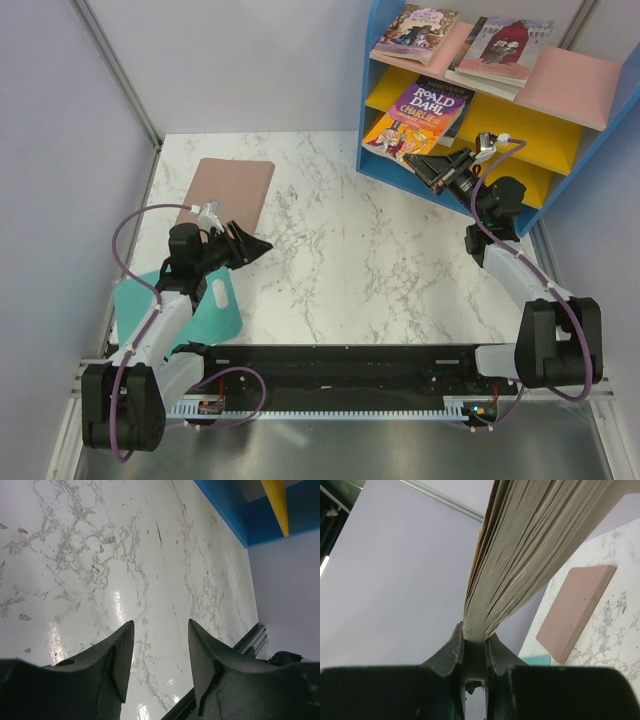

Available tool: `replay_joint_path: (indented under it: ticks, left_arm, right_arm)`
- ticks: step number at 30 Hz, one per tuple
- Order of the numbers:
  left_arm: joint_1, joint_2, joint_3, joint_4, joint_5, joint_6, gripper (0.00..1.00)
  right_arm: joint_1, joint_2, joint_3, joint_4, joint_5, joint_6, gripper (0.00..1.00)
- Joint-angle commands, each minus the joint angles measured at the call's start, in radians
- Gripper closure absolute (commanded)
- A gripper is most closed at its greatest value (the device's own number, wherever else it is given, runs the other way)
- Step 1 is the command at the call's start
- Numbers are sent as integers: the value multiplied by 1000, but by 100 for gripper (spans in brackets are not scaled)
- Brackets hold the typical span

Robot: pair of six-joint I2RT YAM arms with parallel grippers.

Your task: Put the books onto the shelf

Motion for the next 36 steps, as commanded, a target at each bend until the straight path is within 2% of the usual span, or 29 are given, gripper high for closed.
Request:
replay_joint_path:
  ticks: [1, 19, 36]
  left_arm:
    - [-2, 14, -3, 6, 20, 40, 47]
    - [-2, 13, -12, 6, 13, 40, 47]
    - [-2, 36, -22, 18, 28, 38, 47]
  right_arm:
    - [-26, 25, 8, 227, -57, 105, 100]
    - [-154, 129, 105, 229, -140, 184, 99]
    - [-194, 201, 191, 161, -151, 176, 98]
